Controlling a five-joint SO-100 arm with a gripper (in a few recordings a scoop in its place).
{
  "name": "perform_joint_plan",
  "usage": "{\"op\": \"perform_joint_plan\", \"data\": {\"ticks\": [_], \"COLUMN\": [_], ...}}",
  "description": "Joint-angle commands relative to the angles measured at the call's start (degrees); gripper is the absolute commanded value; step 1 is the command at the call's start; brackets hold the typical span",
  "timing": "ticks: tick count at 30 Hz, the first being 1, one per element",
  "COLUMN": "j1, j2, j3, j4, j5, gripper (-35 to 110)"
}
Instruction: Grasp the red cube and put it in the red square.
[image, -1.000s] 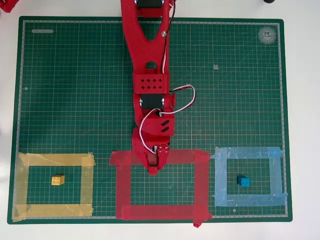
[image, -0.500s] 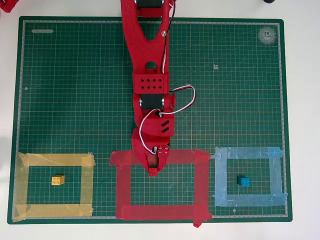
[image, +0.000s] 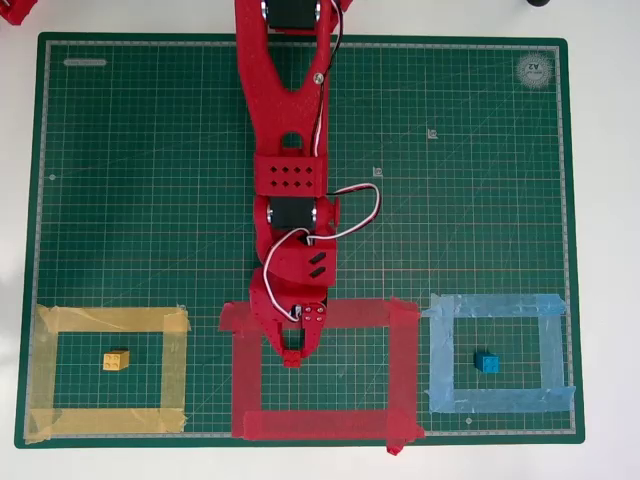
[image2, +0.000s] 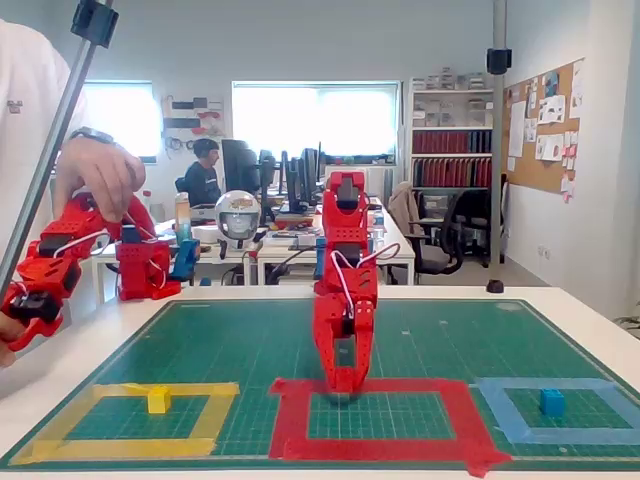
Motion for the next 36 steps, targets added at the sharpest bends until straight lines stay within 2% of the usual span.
{"op": "perform_joint_plan", "data": {"ticks": [1,10,14,36], "j1": [1.23,0.53,0.26,0.18], "j2": [1.14,0.44,-1.32,-4.48], "j3": [-3.78,-4.48,-10.20,-15.21], "j4": [1.14,5.54,13.27,13.27], "j5": [-1.14,-1.14,-0.70,-1.14], "gripper": [2,2,2,3]}}
